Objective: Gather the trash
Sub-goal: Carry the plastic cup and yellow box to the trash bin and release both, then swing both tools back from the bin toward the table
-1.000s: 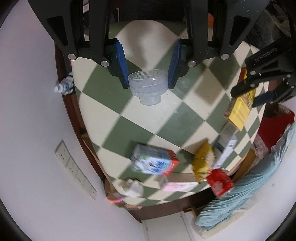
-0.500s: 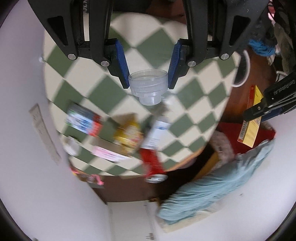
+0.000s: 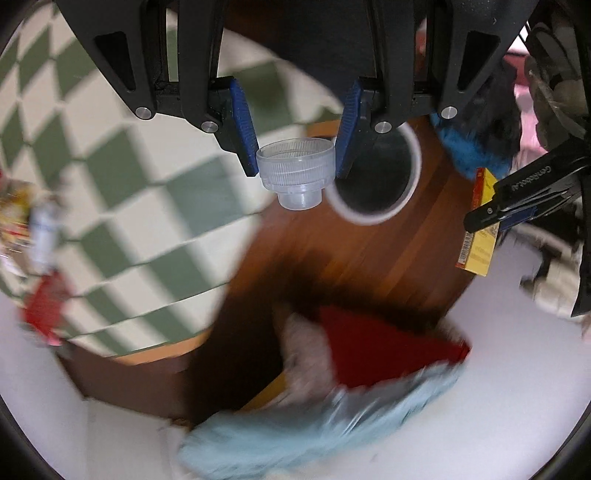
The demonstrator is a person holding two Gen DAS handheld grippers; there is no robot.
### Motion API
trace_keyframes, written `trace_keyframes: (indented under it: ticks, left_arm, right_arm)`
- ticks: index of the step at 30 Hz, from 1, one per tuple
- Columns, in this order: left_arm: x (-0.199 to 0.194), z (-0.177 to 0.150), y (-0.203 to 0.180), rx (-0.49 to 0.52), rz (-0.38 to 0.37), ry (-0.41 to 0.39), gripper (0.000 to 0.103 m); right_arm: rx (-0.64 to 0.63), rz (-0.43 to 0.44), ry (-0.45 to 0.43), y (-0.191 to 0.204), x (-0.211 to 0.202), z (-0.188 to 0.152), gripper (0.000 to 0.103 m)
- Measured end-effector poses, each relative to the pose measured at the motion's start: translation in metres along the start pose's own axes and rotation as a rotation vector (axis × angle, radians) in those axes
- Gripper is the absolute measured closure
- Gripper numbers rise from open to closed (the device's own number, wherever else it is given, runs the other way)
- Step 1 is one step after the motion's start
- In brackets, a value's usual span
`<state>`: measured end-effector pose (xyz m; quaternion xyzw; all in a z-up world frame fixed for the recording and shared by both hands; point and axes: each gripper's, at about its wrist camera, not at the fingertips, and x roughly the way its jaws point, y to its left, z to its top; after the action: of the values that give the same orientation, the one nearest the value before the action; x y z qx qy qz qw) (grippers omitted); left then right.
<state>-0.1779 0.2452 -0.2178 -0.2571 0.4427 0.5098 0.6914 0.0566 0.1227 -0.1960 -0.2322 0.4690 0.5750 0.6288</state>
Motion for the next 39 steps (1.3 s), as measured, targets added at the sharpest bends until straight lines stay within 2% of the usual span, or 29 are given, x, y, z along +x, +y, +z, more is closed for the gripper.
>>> trace_keyframes:
  ticks: [5, 10, 14, 15, 17, 19, 20, 21, 23, 25, 27, 35, 39]
  left_arm:
    - [0.067, -0.022, 0.051, -0.001, 0.102, 0.111, 0.044]
    - [0.119, -0.034, 0.064, 0.043, 0.196, 0.195, 0.042]
    - [0.142, -0.042, 0.076, 0.019, 0.185, 0.255, 0.04]
    - [0.146, -0.044, 0.08, 0.004, 0.18, 0.267, 0.031]
    - [0.15, -0.045, 0.088, -0.03, 0.16, 0.285, 0.019]
    - [0.149, -0.047, 0.097, -0.068, 0.137, 0.293, 0.018]
    - [0.149, -0.048, 0.101, -0.081, 0.131, 0.299, 0.013]
    - [0.147, -0.049, 0.107, -0.097, 0.125, 0.3, 0.004]
    - [0.144, -0.049, 0.111, -0.116, 0.13, 0.292, 0.003]
    - [0.14, -0.051, 0.12, -0.142, 0.141, 0.285, 0.003]
    - [0.132, -0.054, 0.125, -0.157, 0.156, 0.268, 0.003]
    - [0.104, -0.066, 0.128, -0.185, 0.167, 0.234, 0.003]
    - [0.086, -0.069, 0.121, -0.194, 0.157, 0.215, 0.003]
  right_arm:
    - [-0.082, 0.018, 0.157, 0.064, 0.094, 0.004, 0.06]
    - [-0.088, 0.012, 0.314, 0.092, 0.179, 0.008, 0.06]
    - [-0.063, -0.001, 0.4, 0.096, 0.225, 0.009, 0.06]
    - [-0.057, 0.0, 0.422, 0.096, 0.236, 0.009, 0.06]
    - [-0.033, 0.007, 0.456, 0.093, 0.249, 0.007, 0.059]
    - [-0.027, 0.005, 0.476, 0.093, 0.264, 0.009, 0.058]
    - [-0.025, 0.007, 0.481, 0.092, 0.268, 0.009, 0.049]
    - [-0.017, 0.012, 0.48, 0.091, 0.269, 0.009, 0.035]
    - [-0.01, 0.008, 0.472, 0.091, 0.269, 0.008, 0.016]
    - [-0.017, 0.007, 0.463, 0.094, 0.265, 0.007, 0.013]
    - [-0.062, -0.024, 0.459, 0.1, 0.257, 0.008, 0.002]
    - [-0.226, -0.147, 0.394, 0.117, 0.207, 0.007, 0.001]
    - [-0.252, -0.152, 0.363, 0.122, 0.183, 0.006, 0.0]
